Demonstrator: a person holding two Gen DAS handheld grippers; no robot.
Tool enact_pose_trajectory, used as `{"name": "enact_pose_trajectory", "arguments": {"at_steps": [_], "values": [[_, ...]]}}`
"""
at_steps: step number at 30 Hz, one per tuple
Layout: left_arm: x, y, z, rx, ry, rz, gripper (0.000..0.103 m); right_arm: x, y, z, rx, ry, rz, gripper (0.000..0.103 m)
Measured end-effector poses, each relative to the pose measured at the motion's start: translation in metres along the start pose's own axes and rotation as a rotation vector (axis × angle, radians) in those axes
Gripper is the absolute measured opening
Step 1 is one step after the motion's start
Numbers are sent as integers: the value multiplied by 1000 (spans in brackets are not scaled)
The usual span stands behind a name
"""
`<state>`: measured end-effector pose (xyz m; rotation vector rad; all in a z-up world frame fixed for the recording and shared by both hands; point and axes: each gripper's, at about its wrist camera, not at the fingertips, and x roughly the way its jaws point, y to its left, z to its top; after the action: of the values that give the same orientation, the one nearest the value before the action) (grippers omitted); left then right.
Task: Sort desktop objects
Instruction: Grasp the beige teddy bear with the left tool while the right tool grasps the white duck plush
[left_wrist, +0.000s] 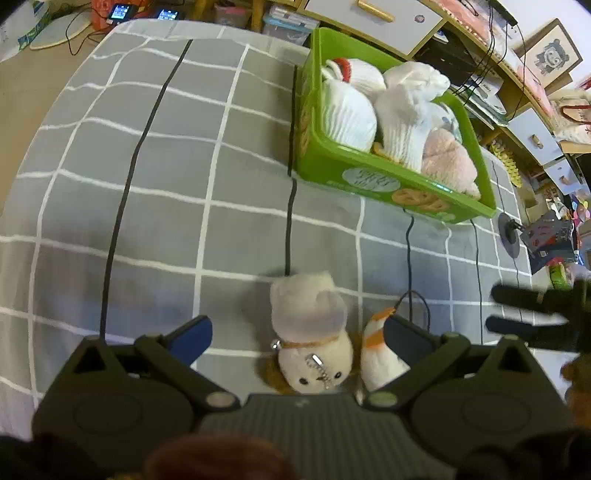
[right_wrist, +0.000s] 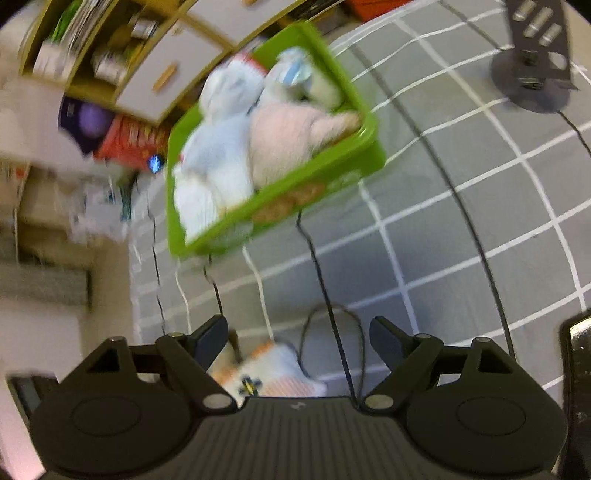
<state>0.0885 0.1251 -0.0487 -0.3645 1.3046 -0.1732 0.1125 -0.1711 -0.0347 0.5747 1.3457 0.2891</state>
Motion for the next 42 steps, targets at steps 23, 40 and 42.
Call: {"name": "enact_pose_trajectory", "arguments": {"at_steps": [23,40,42], "values": [[20,6,-7,-111,8,-46,74,61,21,-39,-168,206,55,72],[32,3,-11,-95,24,-40,53,77,29,-41,-235,201,23,66],[32,1,-11,-87,18,-38,51,78,30,-42,-248,198,20,65]]}}
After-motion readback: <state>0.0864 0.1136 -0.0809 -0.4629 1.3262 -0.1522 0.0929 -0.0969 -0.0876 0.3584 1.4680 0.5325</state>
